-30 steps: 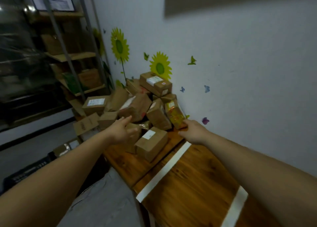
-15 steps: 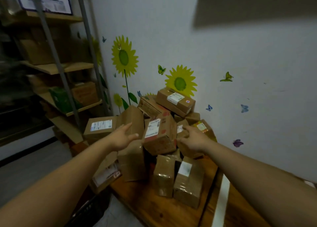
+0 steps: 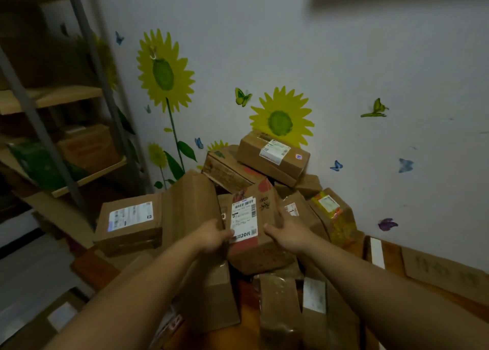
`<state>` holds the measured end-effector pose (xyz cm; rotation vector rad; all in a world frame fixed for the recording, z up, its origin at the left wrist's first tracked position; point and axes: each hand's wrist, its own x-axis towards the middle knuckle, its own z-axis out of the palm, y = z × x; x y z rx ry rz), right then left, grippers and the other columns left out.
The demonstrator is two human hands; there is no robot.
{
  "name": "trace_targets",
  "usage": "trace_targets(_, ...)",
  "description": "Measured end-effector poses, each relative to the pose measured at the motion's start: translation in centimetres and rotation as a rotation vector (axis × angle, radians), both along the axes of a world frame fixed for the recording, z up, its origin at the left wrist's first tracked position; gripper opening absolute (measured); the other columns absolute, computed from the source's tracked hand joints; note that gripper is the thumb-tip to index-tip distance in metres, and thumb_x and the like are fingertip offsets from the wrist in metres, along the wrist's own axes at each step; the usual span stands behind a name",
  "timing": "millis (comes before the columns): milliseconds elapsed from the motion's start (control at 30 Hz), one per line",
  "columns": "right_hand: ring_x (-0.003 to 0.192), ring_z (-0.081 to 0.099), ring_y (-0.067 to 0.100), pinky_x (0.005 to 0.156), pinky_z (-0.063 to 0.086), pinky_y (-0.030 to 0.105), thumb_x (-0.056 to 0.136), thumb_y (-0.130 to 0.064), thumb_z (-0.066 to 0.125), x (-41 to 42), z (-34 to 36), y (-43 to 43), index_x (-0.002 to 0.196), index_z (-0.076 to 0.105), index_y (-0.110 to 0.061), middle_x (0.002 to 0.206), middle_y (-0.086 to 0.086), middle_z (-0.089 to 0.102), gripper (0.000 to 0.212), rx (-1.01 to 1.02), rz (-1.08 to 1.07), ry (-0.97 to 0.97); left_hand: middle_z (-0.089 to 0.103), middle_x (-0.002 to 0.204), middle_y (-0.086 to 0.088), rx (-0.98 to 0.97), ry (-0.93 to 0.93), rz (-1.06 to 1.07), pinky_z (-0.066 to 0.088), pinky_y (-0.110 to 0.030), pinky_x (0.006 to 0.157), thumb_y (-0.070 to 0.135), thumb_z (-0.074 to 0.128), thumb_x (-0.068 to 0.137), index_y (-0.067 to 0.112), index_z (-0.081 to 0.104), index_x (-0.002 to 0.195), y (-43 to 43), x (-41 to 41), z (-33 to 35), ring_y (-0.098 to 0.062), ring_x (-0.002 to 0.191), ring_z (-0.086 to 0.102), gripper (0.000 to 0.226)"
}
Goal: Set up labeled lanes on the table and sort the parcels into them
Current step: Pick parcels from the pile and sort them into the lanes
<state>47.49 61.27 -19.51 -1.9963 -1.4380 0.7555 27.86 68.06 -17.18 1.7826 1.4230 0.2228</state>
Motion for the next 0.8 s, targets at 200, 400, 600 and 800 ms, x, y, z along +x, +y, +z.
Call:
trace_targets(200, 0.116, 0.056, 0.021, 0.101, 0.046, 0.038, 0.09, -0.041, 0.057, -0.1, -0.9, 0.6, 0.15, 0.024, -0.032, 0.134, 0.0, 0.056, 0.068, -0.024, -0.095, 0.179, 0.068, 0.09, -0.004, -0.315, -0.286, 0.059, 0.053, -0.025, 0.058, 0.014, 0.058, 0.091, 0.002, 0.054, 0.118, 1.5, 1.2, -2.1, -0.014, 0.074, 0.066, 0.03)
trace_targets(400, 0.095, 0.057, -0.006, 0.066, 0.049, 0.011, 0.081, -0.02, 0.073, -1.7, 2.6, -2.2, 0.125, 0.042, -0.034, 0.102, -0.024, 0.056, 0.056, 0.272, -0.266, 0.379, 0.058, 0.12, -0.002, -0.092, -0.601, 0.004, 0.052, -0.027, 0.07, 0.008, 0.064, 0.086, 0.024, 0.026, 0.143, 1.3, 0.5, -0.3, -0.014, 0.093, 0.061, 0.07)
trace_targets(600, 0.098, 0.058, 0.002, 0.088, 0.056, 0.036, 0.078, -0.005, 0.072, -6.0, 6.7, -6.3, 0.131, 0.036, -0.026, 0.109, -0.017, 0.057, 0.067, 0.502, -0.396, 0.387, 0.051, 0.121, 0.01, 0.088, -0.737, -0.21, 0.054, -0.034, 0.088, 0.008, 0.062, 0.088, 0.042, 0.018, 0.144, 0.0, -1.1, 3.1, -0.005, 0.105, 0.055, 0.079)
trace_targets(800, 0.106, 0.057, 0.009, 0.089, 0.055, 0.04, 0.082, -0.011, 0.068, -7.5, 7.9, -13.0, 0.129, 0.039, -0.034, 0.122, -0.011, 0.054, 0.059, 0.545, -0.521, 0.308, 0.053, 0.108, 0.02, 0.04, -0.838, -0.358, 0.049, -0.015, 0.072, 0.004, 0.061, 0.087, 0.036, 0.025, 0.136, -4.5, -1.0, 3.1, 0.005, 0.093, 0.056, 0.068)
